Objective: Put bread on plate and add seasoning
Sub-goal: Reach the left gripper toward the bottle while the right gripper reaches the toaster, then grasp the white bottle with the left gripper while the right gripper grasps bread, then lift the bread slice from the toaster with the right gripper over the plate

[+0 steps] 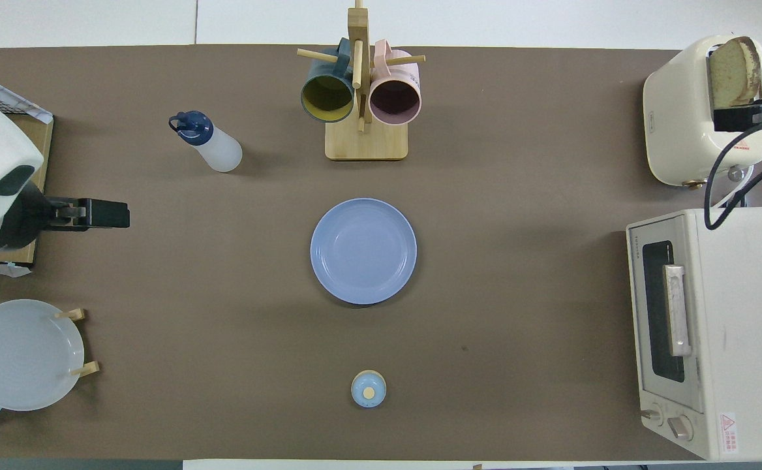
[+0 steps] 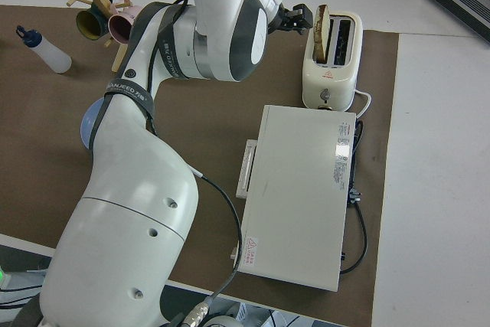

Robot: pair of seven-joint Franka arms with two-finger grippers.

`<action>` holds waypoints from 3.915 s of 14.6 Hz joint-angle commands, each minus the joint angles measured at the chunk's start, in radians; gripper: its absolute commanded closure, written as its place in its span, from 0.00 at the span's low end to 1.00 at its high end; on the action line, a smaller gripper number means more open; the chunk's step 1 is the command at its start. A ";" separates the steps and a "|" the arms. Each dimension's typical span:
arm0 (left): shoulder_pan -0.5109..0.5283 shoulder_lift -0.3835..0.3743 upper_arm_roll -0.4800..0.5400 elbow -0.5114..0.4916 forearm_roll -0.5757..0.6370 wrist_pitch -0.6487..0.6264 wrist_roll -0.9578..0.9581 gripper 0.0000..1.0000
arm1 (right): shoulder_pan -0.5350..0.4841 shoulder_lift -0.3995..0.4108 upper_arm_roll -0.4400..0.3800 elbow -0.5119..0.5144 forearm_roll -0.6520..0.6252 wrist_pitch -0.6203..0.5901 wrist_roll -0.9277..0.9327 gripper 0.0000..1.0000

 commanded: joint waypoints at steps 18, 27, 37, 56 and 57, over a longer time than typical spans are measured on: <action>-0.100 0.012 -0.048 -0.576 0.075 0.951 -0.175 0.00 | -0.107 0.154 0.006 0.025 -0.021 0.178 -0.015 0.29; -0.101 0.201 -0.042 -0.572 0.072 1.196 -0.173 0.00 | -0.109 0.173 0.006 0.028 -0.026 0.221 -0.050 0.36; -0.085 0.288 -0.031 -0.495 0.100 1.230 -0.169 0.00 | -0.109 0.209 0.007 0.053 -0.027 0.271 -0.105 0.75; -0.417 0.492 0.379 -0.263 0.144 1.233 -0.176 0.00 | -0.078 -0.022 0.184 0.271 -0.017 -0.472 -0.133 1.00; -0.448 0.494 0.412 -0.262 0.143 1.233 -0.187 0.00 | -0.076 -0.030 0.191 0.269 0.037 -0.492 -0.074 1.00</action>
